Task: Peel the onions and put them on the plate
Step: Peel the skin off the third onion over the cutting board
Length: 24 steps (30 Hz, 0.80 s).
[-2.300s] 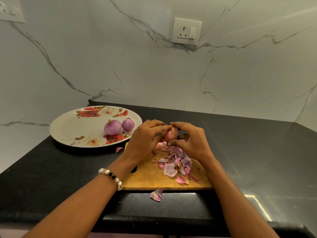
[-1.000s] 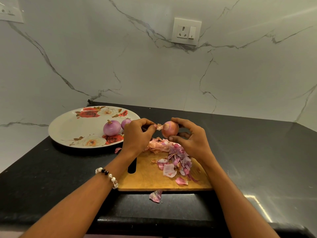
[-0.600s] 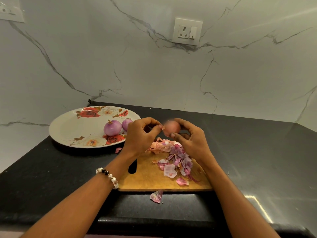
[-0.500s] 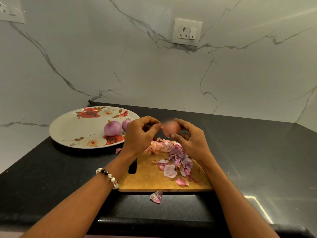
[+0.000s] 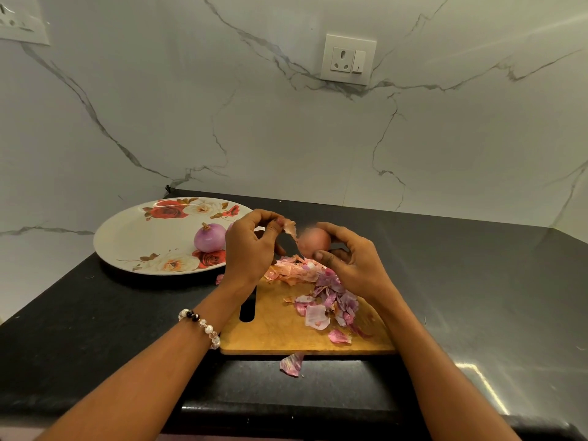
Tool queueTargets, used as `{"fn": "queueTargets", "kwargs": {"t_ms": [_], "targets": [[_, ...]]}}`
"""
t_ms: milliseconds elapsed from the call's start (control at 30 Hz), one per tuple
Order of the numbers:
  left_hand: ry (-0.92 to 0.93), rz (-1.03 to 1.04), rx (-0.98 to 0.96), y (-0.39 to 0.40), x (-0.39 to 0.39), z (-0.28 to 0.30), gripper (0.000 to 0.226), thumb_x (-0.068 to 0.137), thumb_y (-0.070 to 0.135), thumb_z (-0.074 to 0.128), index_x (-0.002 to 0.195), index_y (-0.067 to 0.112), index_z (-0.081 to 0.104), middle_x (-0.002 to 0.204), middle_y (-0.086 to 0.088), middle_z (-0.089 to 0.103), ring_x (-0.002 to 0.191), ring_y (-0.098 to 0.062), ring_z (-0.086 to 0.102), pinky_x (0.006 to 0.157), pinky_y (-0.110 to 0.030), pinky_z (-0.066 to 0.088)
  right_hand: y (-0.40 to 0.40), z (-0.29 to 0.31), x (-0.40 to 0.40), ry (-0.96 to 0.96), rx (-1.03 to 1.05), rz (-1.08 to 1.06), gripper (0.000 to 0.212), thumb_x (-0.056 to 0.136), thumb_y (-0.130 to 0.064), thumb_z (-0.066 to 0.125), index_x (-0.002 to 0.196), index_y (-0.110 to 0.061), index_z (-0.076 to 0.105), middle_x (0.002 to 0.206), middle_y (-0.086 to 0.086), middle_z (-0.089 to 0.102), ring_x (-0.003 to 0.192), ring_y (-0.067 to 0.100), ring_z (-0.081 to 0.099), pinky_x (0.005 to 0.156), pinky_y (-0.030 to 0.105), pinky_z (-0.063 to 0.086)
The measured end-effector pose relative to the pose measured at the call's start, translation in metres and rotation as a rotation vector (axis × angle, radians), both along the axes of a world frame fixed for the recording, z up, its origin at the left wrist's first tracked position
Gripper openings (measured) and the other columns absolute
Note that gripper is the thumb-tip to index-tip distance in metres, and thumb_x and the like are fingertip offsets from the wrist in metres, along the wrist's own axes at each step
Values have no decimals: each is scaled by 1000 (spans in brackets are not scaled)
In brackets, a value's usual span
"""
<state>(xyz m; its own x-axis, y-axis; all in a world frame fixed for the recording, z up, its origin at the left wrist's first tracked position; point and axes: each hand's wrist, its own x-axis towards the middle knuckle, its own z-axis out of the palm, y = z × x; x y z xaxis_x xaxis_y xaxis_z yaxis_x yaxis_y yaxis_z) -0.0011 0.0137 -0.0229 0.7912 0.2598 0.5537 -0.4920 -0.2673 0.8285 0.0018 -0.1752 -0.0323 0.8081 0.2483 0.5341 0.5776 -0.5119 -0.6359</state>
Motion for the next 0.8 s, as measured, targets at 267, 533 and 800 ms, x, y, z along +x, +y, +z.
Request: {"fn": "queueTargets", "kwargs": {"t_ms": [267,533,800], "targets": [[34,80,-86,8,7,3,15,92,21,61,106,20,64,98,2,67,72,-18,69,48,-21,54,-1,-1,0,22,24,0,55,87,-13,72,138,-13,52,124,-3,57,110,10,56,89,6,46],[-231,20,336,-1,3,-5,20,83,26,58,88,13,73,83,2,68,74,-6,61,61,-7,46,-2,2,1,14,96,-42,54,87,-10,72,137,-8,53,123,1,58,102,3,58,86,4,46],[-188,-23,432,-3,6,-12,27,81,24,74,104,11,72,93,-5,72,78,-8,62,64,-8,46,-1,-1,1,12,35,-4,55,84,-14,75,136,-11,54,123,-2,59,109,12,59,91,13,50]]}}
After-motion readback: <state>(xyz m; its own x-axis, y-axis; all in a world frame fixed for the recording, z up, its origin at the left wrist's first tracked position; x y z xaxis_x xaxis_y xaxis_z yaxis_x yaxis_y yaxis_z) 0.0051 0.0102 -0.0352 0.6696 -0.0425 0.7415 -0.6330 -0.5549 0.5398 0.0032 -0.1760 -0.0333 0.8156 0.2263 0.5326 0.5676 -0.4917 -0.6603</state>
